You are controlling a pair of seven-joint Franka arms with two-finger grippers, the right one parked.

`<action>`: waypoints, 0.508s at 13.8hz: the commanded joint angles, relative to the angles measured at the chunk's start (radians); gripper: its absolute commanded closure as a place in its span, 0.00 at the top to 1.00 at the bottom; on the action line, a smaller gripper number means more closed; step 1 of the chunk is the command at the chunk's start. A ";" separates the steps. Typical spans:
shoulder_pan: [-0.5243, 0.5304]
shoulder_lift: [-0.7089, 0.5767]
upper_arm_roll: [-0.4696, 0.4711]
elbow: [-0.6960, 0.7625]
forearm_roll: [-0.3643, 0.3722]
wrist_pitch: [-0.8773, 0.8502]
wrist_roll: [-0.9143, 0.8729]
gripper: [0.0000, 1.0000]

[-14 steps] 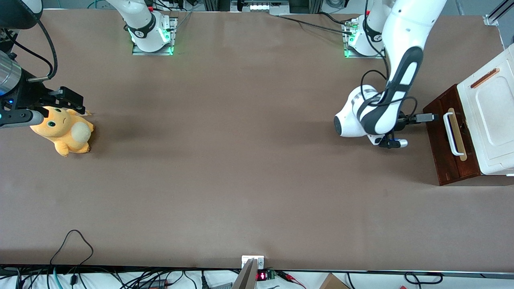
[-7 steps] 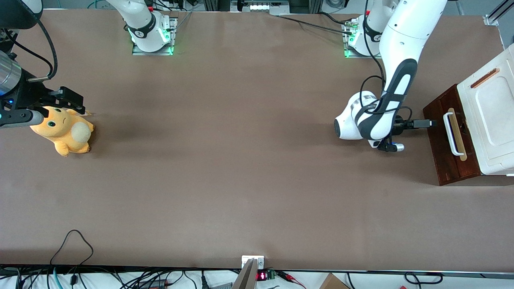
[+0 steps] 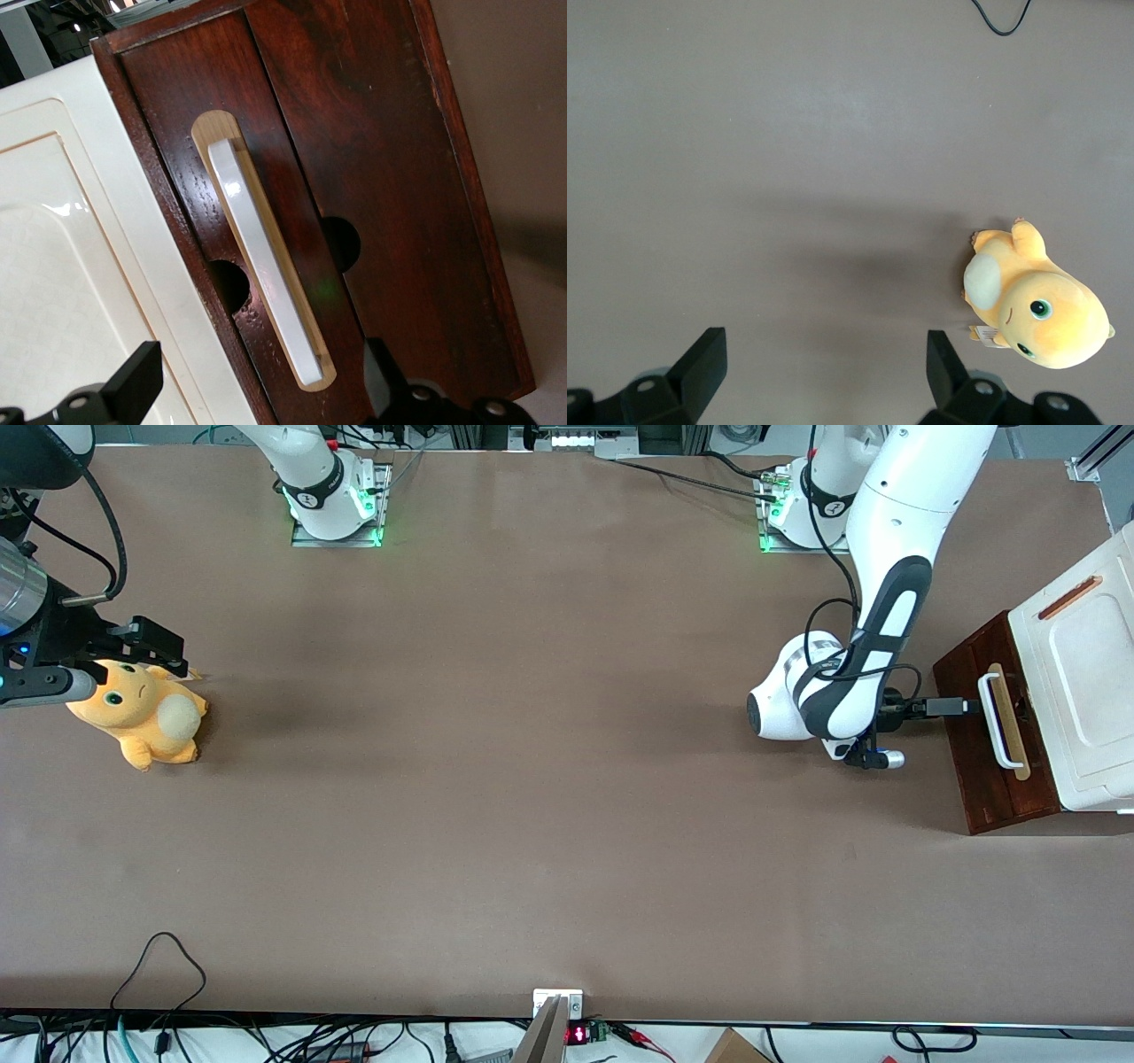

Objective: Open lower drawer with left arm only
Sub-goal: 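Move the open left gripper onto the white handle bar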

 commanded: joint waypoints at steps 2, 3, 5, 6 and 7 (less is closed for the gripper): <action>0.049 0.013 -0.002 0.017 0.064 0.029 0.036 1.00; 0.052 0.020 -0.002 0.017 0.068 0.029 0.036 1.00; 0.052 0.033 -0.002 0.017 0.080 0.029 0.033 1.00; 0.052 0.037 -0.002 0.019 0.087 0.029 0.024 1.00; 0.053 0.038 -0.002 0.022 0.089 0.029 0.022 1.00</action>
